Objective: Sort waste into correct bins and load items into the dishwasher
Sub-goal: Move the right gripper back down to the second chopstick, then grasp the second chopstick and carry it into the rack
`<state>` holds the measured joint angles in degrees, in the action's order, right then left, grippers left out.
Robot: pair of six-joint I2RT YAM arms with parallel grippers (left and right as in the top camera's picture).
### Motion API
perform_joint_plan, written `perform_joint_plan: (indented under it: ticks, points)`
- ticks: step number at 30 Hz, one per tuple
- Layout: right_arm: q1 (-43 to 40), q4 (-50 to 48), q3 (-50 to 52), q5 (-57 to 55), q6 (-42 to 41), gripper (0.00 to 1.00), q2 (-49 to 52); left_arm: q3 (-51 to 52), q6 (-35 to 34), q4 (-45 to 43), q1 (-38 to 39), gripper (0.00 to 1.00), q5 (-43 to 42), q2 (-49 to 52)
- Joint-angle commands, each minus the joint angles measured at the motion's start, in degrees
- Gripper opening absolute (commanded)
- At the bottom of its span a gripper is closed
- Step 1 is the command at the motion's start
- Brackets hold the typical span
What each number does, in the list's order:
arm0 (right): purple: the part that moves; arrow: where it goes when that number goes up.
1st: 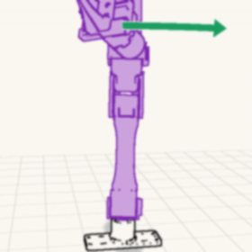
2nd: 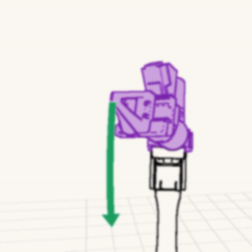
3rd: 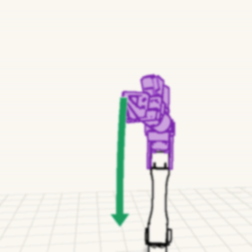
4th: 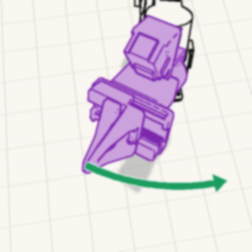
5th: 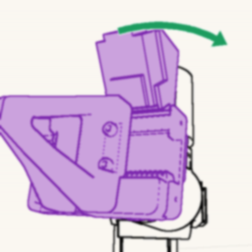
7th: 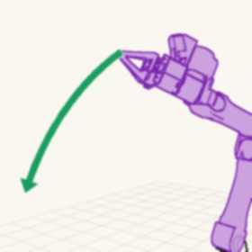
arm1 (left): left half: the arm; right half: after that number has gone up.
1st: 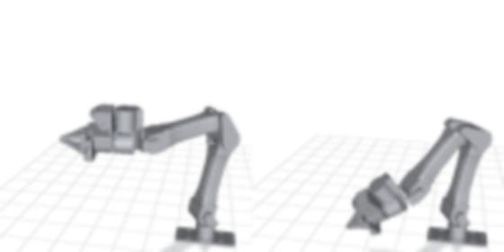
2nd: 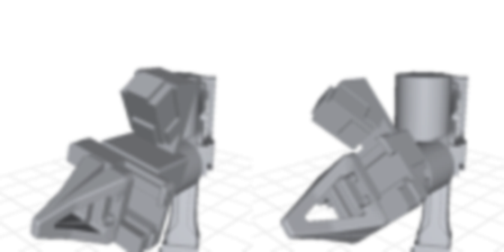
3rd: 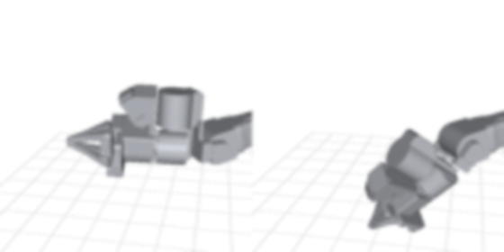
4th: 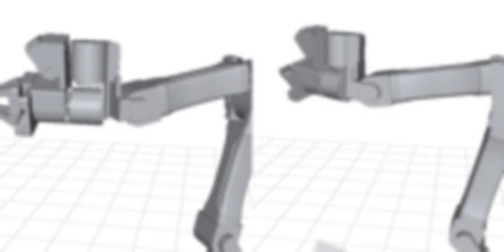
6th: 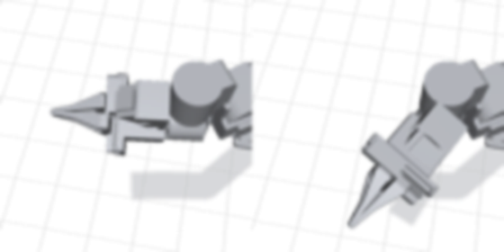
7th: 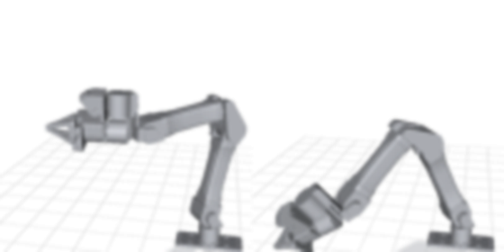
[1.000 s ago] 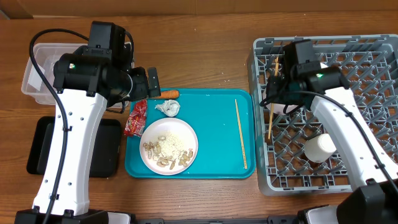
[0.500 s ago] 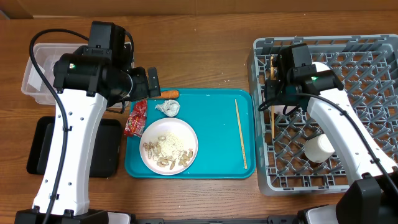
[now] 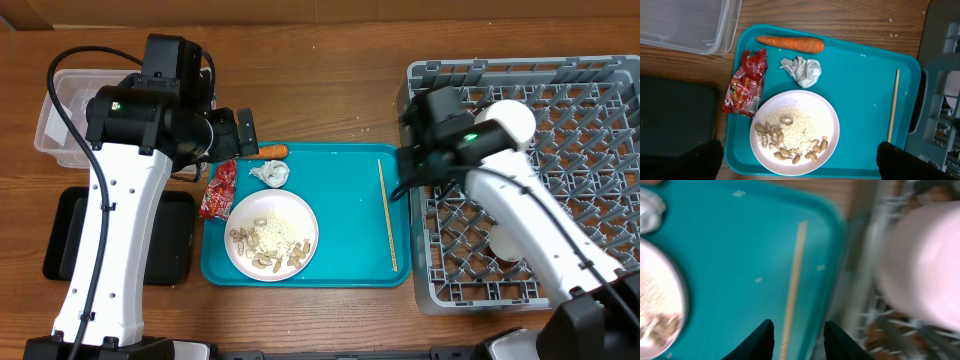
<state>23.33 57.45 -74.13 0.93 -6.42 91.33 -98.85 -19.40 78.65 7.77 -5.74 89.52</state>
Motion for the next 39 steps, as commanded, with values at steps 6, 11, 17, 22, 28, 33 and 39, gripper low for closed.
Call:
perform_joint_plan:
  ticks: [6, 11, 17, 22, 28, 33, 39]
  points:
    - [11.8, -6.1, 7.8, -6.5, -12.6, 0.4, -1.5, -1.0, -0.5, 0.0, -0.2, 1.0, 0.2, -0.3]
    - [11.8, -15.4, 18.0, -9.3, -15.0, 0.47, -0.9, -1.0, -0.5, 0.0, -0.2, 1.0, 0.2, -0.3]
    - [11.6, -24.0, 23.0, -10.6, -14.2, 0.52, -0.8, -1.0, -0.5, 0.0, -0.2, 1.0, 0.2, -0.3]
    - [11.6, -25.5, 23.5, -10.3, -14.2, 0.48, 1.4, -1.0, -0.5, 0.0, -0.2, 1.0, 0.2, -0.3]
    - [11.6, -26.7, 23.5, -10.3, -13.4, 0.47, 7.3, -1.0, -0.5, 0.0, -0.2, 1.0, 0.2, -0.3]
    - [11.7, -26.9, 23.4, -10.3, -13.3, 0.18, 9.3, -1.0, -0.5, 0.0, -0.2, 1.0, 0.2, -0.3]
    - [12.0, -21.2, 19.9, -9.6, -13.1, 0.04, 8.6, -1.0, -0.5, 0.0, -0.2, 1.0, 0.2, -0.3]
